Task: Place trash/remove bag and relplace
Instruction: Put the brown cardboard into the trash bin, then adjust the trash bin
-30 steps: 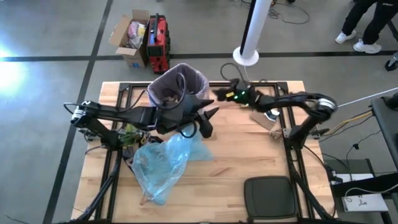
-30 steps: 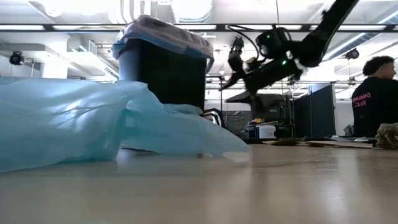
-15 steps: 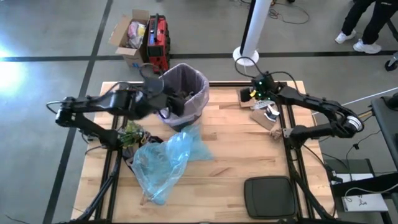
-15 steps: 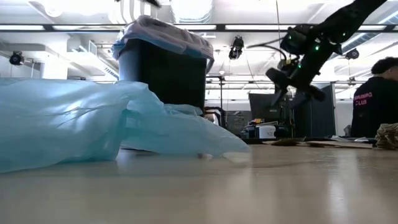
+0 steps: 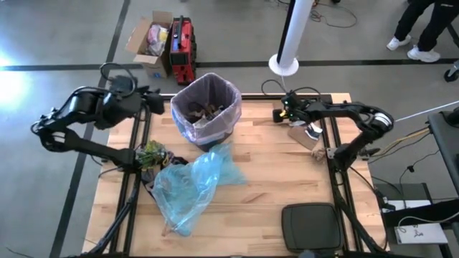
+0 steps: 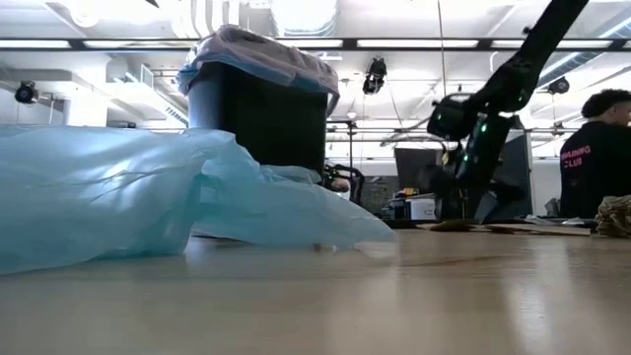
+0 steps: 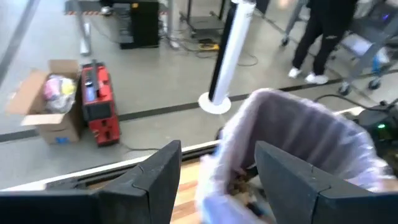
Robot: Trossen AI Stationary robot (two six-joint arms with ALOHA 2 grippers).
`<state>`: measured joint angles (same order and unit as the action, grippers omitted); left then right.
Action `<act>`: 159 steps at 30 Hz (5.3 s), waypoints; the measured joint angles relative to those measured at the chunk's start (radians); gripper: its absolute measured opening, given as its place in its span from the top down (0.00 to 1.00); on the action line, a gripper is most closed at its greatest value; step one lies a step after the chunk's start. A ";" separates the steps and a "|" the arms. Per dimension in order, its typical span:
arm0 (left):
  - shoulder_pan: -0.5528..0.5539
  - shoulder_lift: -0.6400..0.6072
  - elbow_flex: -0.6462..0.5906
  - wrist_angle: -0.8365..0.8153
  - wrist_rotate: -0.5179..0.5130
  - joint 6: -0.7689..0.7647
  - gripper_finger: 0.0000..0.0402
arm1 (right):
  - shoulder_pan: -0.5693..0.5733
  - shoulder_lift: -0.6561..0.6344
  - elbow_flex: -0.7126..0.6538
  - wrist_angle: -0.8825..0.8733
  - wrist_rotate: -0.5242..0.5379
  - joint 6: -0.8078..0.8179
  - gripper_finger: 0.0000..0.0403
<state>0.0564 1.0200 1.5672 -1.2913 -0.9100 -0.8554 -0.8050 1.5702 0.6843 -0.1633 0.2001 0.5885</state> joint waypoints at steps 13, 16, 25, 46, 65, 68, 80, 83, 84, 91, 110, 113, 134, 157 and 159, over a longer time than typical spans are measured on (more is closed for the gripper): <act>0.001 -0.086 -0.177 -0.015 0.038 -0.001 0.52 | 0.131 0.018 0.012 -0.151 -0.002 -0.100 0.08; 0.004 -0.096 -0.220 -0.015 0.067 -0.001 0.52 | 0.150 -0.033 0.009 -0.186 -0.071 -0.077 0.08; 0.018 -0.137 -0.323 -0.019 0.204 -0.048 0.53 | 0.231 -0.090 -0.001 -0.346 -0.207 -0.053 0.08; -0.064 -0.176 -0.599 -0.005 0.533 -0.073 0.53 | 0.345 -0.157 -0.010 -0.364 -0.420 0.030 0.08; -0.232 0.028 -0.869 0.749 0.320 0.097 0.55 | 0.637 -0.192 0.006 -0.431 0.032 -0.548 0.08; -0.232 0.073 -0.864 0.787 0.316 0.161 0.55 | 0.675 -0.159 -0.001 -0.431 0.069 -0.641 0.09; -0.297 0.082 -0.828 0.728 0.298 0.134 0.55 | 0.701 -0.012 0.010 -0.335 0.265 -0.769 0.29; -0.355 0.060 -0.828 0.685 0.293 0.095 0.56 | 0.702 -0.002 0.014 -0.312 0.294 -0.790 0.35; -0.373 0.053 -0.828 0.670 0.282 0.086 0.57 | 0.701 0.004 0.013 -0.303 0.295 -0.802 0.38; -0.420 0.018 -0.829 0.638 0.201 0.057 0.56 | 0.701 0.061 0.017 -0.229 0.319 -0.866 0.59; -0.401 -0.168 -0.853 0.247 0.162 -0.194 0.58 | 0.737 -0.311 0.326 -0.439 0.476 -0.914 1.00; -0.379 -0.154 -0.876 0.291 0.151 -0.193 0.59 | 0.754 -0.345 0.449 -0.432 0.551 -0.898 1.00; -0.156 0.088 -0.866 1.033 0.104 0.363 0.60 | 0.687 0.064 1.077 -0.271 0.159 -0.281 0.96; -0.114 -0.083 -0.711 0.392 0.094 0.271 0.63 | 0.730 -0.172 1.004 -0.778 0.290 -0.205 0.25; -0.072 -0.077 -0.739 0.464 0.114 0.338 0.64 | 0.748 -0.205 0.951 -0.819 0.291 -0.182 0.25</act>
<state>-0.0152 0.9425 0.8279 -0.8277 -0.7960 -0.5172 -0.0571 1.3654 1.6358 -0.9821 0.4908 0.4065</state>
